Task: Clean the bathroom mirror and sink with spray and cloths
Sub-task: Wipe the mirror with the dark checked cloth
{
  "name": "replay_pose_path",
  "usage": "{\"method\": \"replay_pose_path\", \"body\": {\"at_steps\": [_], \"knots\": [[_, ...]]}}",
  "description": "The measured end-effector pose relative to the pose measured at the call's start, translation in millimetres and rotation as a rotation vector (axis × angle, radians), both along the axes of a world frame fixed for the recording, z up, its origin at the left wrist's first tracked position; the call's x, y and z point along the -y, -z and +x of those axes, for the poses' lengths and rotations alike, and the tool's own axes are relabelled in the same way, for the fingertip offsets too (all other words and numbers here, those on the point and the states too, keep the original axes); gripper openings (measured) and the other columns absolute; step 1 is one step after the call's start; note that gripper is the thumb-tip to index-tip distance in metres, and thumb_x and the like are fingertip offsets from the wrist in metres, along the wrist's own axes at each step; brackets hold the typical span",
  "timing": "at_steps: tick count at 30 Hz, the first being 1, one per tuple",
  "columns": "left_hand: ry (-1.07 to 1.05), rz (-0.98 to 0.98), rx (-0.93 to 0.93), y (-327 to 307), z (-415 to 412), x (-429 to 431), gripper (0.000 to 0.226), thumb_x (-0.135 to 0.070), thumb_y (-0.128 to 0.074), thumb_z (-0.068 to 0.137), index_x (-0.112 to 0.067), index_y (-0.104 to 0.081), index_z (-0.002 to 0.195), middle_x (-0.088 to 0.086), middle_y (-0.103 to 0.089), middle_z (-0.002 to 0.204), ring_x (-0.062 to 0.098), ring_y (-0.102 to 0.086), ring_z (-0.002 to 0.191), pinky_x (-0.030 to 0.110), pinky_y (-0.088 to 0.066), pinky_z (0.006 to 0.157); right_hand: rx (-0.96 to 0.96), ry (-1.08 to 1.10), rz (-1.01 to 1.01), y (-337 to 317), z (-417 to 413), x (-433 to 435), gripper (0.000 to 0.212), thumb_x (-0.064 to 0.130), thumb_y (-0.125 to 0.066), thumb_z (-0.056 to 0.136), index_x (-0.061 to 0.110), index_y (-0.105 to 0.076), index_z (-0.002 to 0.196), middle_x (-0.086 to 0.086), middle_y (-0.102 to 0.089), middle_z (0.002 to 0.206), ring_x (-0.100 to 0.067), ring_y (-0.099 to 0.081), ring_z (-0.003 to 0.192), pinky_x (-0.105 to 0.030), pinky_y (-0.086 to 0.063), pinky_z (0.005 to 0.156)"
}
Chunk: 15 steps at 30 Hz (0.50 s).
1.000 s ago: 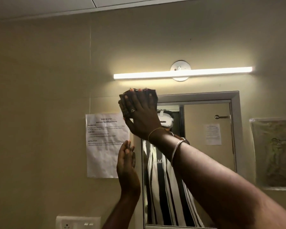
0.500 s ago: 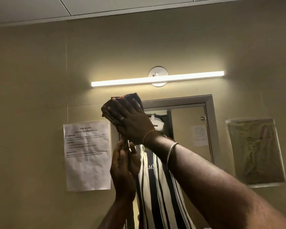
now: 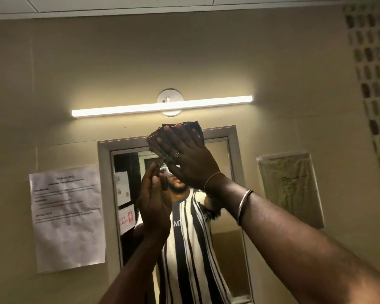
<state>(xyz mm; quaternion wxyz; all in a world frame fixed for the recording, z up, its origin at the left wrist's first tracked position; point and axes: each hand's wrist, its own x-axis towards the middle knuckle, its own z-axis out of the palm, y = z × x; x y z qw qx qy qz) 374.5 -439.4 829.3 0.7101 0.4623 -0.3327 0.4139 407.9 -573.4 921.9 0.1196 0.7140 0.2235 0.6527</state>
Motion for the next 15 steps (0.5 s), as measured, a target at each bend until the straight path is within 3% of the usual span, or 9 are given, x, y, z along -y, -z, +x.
{"method": "replay_pose_path", "body": {"at_steps": [3,8,10,15], "knots": [[0.076,-0.02,-0.034,2,5,17,0.053,-0.03,-0.043,0.102,-0.007,-0.047,0.149,0.009,-0.056,0.149,0.019,-0.053,0.139,0.046,-0.041,0.116,0.015,0.03,0.013,4,0,31,0.062,0.049,-0.038,0.106,0.027,-0.024,0.162,-0.006,-0.013,0.171,-0.03,-0.002,0.159,-0.057,-0.01,0.125],[0.133,-0.011,-0.059,1,4,44,0.065,-0.049,-0.054,0.096,-0.013,-0.05,0.149,0.009,-0.052,0.153,0.028,-0.047,0.144,0.06,-0.035,0.119,0.035,0.061,0.055,15,-1,72,0.062,0.047,-0.039,0.106,0.027,-0.022,0.162,-0.008,-0.014,0.171,-0.033,-0.005,0.159,-0.058,-0.008,0.126],[0.135,0.021,-0.067,-1,3,53,0.065,-0.054,-0.052,0.096,-0.018,-0.05,0.149,0.005,-0.052,0.153,0.026,-0.046,0.145,0.062,-0.036,0.118,0.048,0.06,0.076,18,-1,77,0.06,0.046,-0.039,0.107,0.025,-0.025,0.162,-0.01,-0.016,0.17,-0.033,-0.006,0.158,-0.059,-0.01,0.126],[0.115,0.044,-0.014,-3,3,72,0.055,-0.038,-0.044,0.102,-0.01,-0.049,0.149,0.004,-0.053,0.152,0.017,-0.046,0.145,0.055,-0.034,0.121,0.033,0.063,0.266,30,-1,77,0.062,0.045,-0.041,0.106,0.026,-0.023,0.162,-0.01,-0.012,0.171,-0.035,-0.003,0.159,-0.061,-0.011,0.124]]}}
